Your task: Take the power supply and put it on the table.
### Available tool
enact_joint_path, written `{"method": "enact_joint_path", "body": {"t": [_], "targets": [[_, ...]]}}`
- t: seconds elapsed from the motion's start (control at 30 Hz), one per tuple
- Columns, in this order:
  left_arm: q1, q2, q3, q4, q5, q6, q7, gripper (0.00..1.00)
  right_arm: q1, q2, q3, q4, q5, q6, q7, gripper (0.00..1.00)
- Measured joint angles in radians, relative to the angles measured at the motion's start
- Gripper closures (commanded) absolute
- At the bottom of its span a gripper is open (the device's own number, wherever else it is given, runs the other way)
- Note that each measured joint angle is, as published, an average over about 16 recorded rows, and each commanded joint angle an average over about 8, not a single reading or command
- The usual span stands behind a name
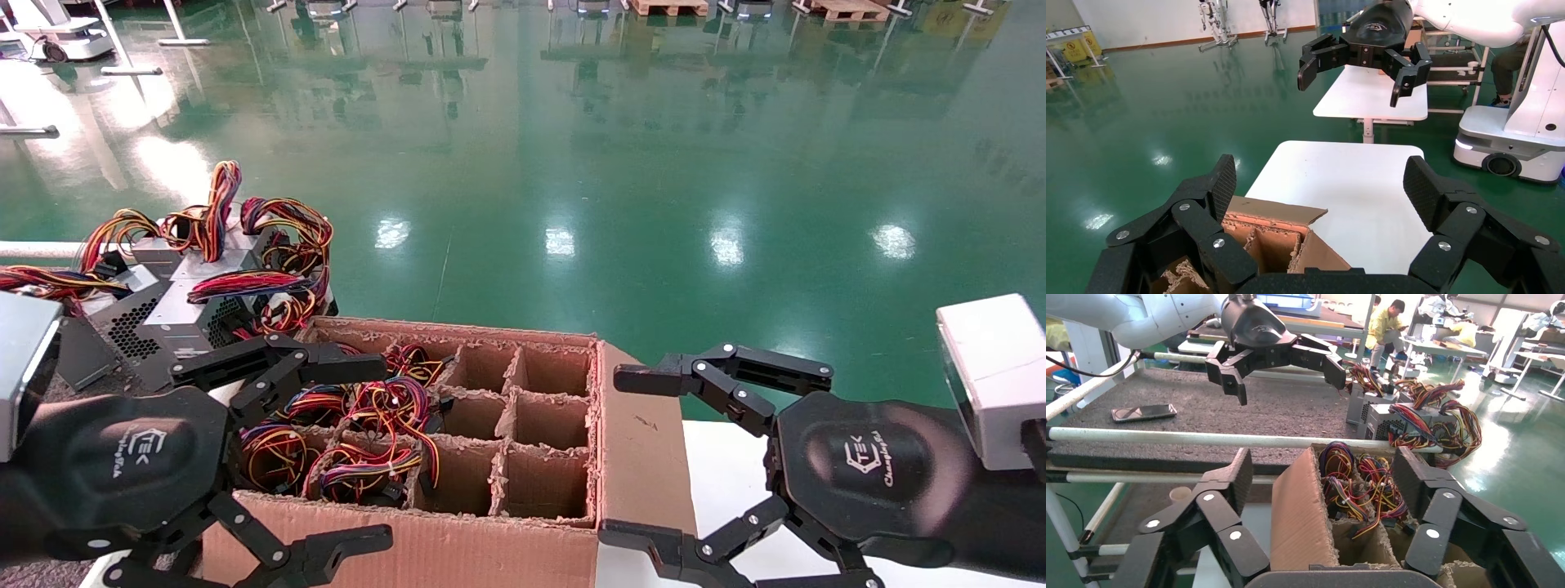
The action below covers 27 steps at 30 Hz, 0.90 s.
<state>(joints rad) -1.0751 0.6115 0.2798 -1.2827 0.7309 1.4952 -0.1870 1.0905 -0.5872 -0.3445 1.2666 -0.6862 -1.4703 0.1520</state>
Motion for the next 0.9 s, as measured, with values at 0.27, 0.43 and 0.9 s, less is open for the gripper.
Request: {"method": "enact_joint_path", "body": {"t": [0.27, 0.43, 0.9], "targets": [[-0.005, -0.003, 0.001, -0.001, 0.008, 0.0, 0.002, 0.0, 0.0, 0.0, 0.0, 0.0, 0.0, 0.0, 0.0, 1.0], [-0.043, -0.013, 0.016, -0.001, 0.063, 0.012, 0.009, 0.0, 0.0, 0.0, 0.0, 0.0, 0.0, 0.0, 0.0, 1.0], [-0.321, 0.035, 0.194, 0.061, 0.379, 0.08, 0.076, 0.0, 0.0, 0.0, 0.0, 0.0, 0.0, 0.0, 0.0, 1.0]]}}
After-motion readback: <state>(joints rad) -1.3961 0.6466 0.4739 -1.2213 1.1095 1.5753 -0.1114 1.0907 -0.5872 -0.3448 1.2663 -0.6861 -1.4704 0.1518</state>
